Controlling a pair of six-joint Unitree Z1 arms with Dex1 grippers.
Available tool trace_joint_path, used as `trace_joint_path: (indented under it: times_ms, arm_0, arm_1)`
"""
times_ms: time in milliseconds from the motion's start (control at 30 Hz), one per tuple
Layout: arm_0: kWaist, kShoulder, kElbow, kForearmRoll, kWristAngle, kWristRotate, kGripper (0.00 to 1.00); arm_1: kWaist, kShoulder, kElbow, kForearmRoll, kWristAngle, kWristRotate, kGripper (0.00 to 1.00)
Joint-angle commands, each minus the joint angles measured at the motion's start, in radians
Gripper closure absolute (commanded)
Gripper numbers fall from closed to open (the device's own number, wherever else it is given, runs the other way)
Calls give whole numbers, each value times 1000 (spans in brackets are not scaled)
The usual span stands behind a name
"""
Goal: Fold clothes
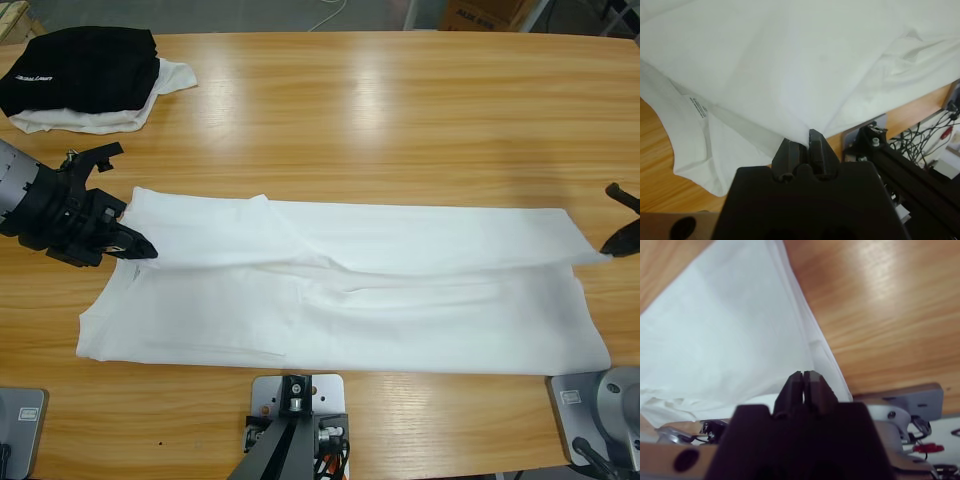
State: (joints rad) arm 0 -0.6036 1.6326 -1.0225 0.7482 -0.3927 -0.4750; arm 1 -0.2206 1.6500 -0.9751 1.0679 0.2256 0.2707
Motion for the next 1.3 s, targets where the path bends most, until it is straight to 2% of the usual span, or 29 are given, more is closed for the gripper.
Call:
trace_joint_path:
  times_ms: [33, 133, 167, 200, 267, 300, 367, 467, 633, 667, 700, 733, 767, 800, 833, 1000, 1067, 1200, 1300]
  arm_0:
    - [-7, 1, 61, -34, -9, -14, 1000]
    - [-11, 2, 69, -44, -11, -17, 1000]
    - [-12, 4, 70, -47, -12, -20, 1000]
    - [-16, 7, 70, -51, -12, -24, 1000]
    - [-24, 14, 70, -57, -12, -30, 1000]
    - [-28, 17, 70, -59, -12, -32, 1000]
    - [-36, 20, 72, -59, -12, -34, 1000]
    - [-43, 29, 79, -59, -10, -34, 1000]
    - [-48, 63, 91, -61, 5, -33, 1000]
    - [-48, 72, 97, -61, 22, -34, 946]
    - [-48, 82, 103, -61, 63, -36, 570]
    - [-48, 90, 105, -63, 103, -41, 366]
    - [-48, 94, 105, -71, 132, -48, 291]
    - [-48, 98, 105, -91, 145, -51, 137]
    - [-48, 101, 100, -106, 155, -50, 25]
    - [-48, 116, 78, -115, 242, -53, 0]
    - [-51, 98, 79, -109, 262, -63, 0]
    - [-65, -16, 44, -12, 321, -97, 0]
    - [-67, -77, 40, 27, 343, -131, 0]
  arm_1:
    - [3, 26, 3, 38, -59, 52, 1000]
    - [3, 21, 3, 37, -66, 58, 1000]
    - [3, 10, 3, 30, -67, 58, 852]
    - [3, -8, 3, 17, -69, 58, 633]
    - [37, -63, 7, -23, -38, 56, 274]
    - [75, -91, 7, -36, -35, 49, 167]
    - [153, -136, 6, -54, -20, 25, 99]
    - [237, -166, 5, -80, -19, 28, 92]
    - [245, -145, 7, -104, -22, 40, 96]
    - [245, -138, 10, -107, -22, 40, 96]
    - [245, -135, 14, -109, -21, 40, 96]
    - [245, -133, 16, -113, -19, 41, 96]
    - [245, -131, 16, -114, -18, 40, 96]
    - [245, -131, 16, -114, -17, 40, 96]
    - [245, -130, 15, -113, -18, 39, 96]
    - [266, -114, 13, -113, -16, 42, 100]
    - [294, -116, 6, -114, -13, 44, 138]
    - [331, -136, 0, -115, 59, 44, 196]
    - [443, -148, -4, -270, 213, -4, 400]
